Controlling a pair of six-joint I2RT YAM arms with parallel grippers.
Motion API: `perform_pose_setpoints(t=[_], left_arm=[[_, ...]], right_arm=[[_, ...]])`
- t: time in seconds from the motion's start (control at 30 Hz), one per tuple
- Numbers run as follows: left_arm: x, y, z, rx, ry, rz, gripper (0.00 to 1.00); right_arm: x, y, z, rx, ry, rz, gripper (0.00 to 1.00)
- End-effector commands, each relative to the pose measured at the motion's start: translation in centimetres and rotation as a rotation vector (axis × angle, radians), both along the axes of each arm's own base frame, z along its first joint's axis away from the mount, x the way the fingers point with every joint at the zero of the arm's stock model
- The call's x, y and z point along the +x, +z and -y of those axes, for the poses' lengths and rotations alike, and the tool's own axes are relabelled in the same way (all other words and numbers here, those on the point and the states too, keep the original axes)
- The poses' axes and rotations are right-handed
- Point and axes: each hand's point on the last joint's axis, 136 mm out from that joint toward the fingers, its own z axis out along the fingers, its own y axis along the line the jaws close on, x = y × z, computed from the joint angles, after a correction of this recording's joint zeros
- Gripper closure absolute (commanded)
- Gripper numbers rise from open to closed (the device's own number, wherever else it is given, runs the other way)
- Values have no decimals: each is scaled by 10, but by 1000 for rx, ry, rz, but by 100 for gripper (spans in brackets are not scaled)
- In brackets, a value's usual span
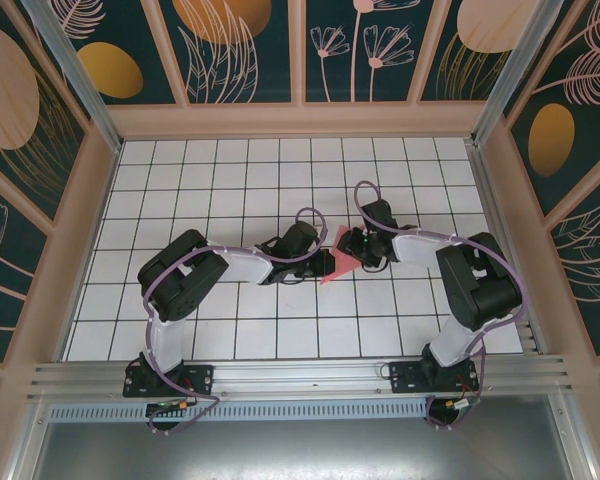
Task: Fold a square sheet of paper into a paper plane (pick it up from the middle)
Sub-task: Fourth fold the wing at the center of the table.
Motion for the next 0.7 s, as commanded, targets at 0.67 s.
perform_pose_setpoints(t=[0.67], left_arm=[[-10, 41, 7, -111, -45, 49, 84]], right_arm=[[-75, -90, 56, -289, -47, -320, 46]])
